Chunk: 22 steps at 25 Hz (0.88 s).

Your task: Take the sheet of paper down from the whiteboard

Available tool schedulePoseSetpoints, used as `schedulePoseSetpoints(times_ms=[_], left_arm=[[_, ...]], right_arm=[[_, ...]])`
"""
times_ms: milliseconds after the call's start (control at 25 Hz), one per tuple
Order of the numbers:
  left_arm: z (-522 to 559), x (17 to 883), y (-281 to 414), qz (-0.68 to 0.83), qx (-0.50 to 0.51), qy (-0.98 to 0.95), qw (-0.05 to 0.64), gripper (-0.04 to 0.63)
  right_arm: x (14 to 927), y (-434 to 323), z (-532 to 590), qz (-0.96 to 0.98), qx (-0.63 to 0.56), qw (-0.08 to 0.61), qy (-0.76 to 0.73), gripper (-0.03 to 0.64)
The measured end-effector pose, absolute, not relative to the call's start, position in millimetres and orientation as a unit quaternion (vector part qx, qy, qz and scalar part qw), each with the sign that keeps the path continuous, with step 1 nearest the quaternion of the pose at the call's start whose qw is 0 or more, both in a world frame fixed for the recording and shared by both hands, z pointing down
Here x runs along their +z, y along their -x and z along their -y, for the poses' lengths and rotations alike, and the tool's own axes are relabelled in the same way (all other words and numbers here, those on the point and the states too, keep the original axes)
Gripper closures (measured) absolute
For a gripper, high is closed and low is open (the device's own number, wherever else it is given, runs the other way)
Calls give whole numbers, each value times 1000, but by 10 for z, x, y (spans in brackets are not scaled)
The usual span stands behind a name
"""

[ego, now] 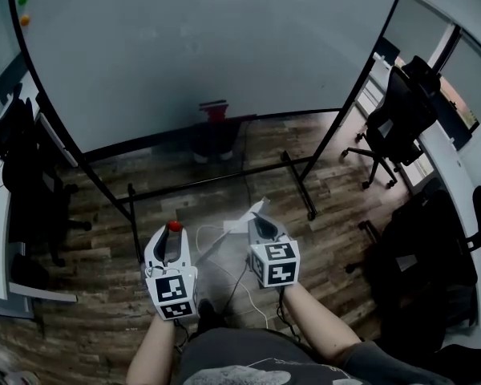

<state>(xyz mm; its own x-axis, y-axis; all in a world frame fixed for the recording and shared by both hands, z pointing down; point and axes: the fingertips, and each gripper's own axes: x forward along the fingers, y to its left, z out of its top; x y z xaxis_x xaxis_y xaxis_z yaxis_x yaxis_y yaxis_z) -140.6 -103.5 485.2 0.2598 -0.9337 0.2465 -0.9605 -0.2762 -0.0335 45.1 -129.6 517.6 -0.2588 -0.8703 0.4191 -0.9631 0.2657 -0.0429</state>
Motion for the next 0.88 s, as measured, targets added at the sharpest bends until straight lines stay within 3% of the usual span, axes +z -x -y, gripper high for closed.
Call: schedulePoseSetpoints(times_ms=[880], left_arm=[[-684, 4817, 387, 631, 110, -766, 60, 471]], right_arm=[[4971, -1462, -201, 811, 107, 155, -554, 595]])
